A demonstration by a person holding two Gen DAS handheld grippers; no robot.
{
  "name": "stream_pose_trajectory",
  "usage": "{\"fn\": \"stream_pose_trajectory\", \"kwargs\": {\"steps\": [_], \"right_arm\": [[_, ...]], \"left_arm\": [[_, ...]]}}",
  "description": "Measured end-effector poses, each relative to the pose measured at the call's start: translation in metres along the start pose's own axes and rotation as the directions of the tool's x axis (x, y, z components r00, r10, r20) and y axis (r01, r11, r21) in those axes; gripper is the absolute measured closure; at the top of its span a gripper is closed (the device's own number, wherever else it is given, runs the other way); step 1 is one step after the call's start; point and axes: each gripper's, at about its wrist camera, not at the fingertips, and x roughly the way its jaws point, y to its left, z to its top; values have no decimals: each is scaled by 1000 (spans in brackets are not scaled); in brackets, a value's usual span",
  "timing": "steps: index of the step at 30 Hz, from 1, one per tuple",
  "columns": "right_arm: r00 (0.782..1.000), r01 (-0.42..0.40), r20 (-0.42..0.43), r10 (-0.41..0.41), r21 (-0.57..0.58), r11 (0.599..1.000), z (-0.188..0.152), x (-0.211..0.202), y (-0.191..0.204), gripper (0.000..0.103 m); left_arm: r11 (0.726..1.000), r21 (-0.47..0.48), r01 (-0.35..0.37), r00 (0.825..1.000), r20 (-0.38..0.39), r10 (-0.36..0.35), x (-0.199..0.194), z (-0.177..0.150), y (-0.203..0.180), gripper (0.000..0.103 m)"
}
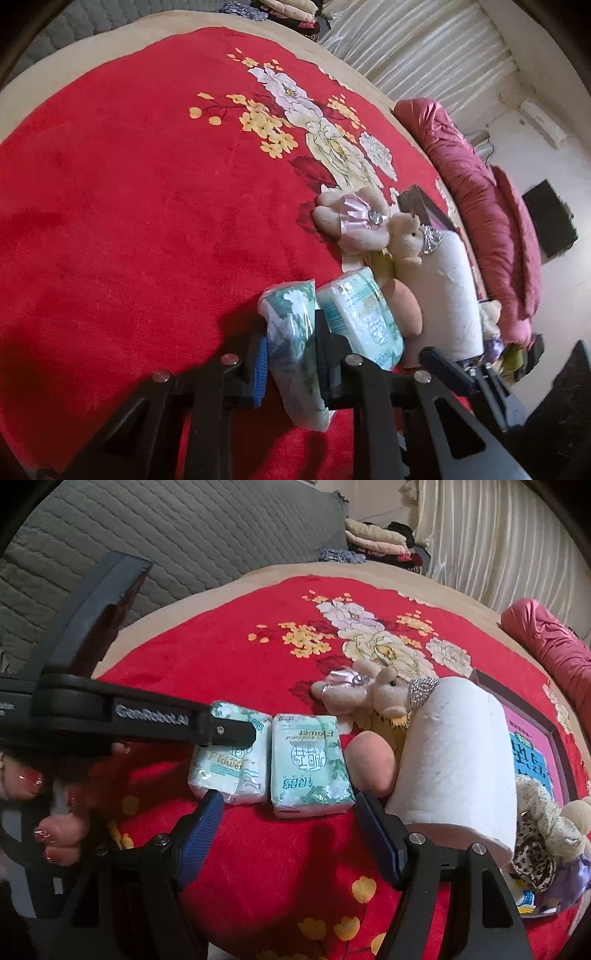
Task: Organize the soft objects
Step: 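Grasp one green-white pad pack with the left tool while the right grasps the other pack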
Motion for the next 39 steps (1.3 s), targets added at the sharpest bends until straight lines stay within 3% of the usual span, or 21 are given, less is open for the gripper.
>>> {"fn": "stream_pose_trajectory", "kwargs": {"steps": [3,9,21,24,29,39], "right_arm": [[1000,-16,-9,16,26,1000,2,6,-5,28],[1000,-20,-8,20,32,999,6,15,-5,28],[988,106,-112,-107,-22,994,16,36,12,27],[983,127,-130,-133,-47,991,20,40,15,30],[970,174,-150,-190,-118,978,22,46,18,56],[992,110,-45,-119,-169,980,18,14,32,63]], "left_arm": [[999,-27,24,1000,9,-24,-1,2,5,82],[999,-44,-20,995,93,24,-16,8,14,82],[996,-85,-22,993,114,32,-17,9,26,82],[996,-92,-20,993,117,31,-18,9,28,82],[995,-96,-20,993,116,31,-17,8,29,82],[994,-110,-8,993,112,20,-17,8,31,82]]}}
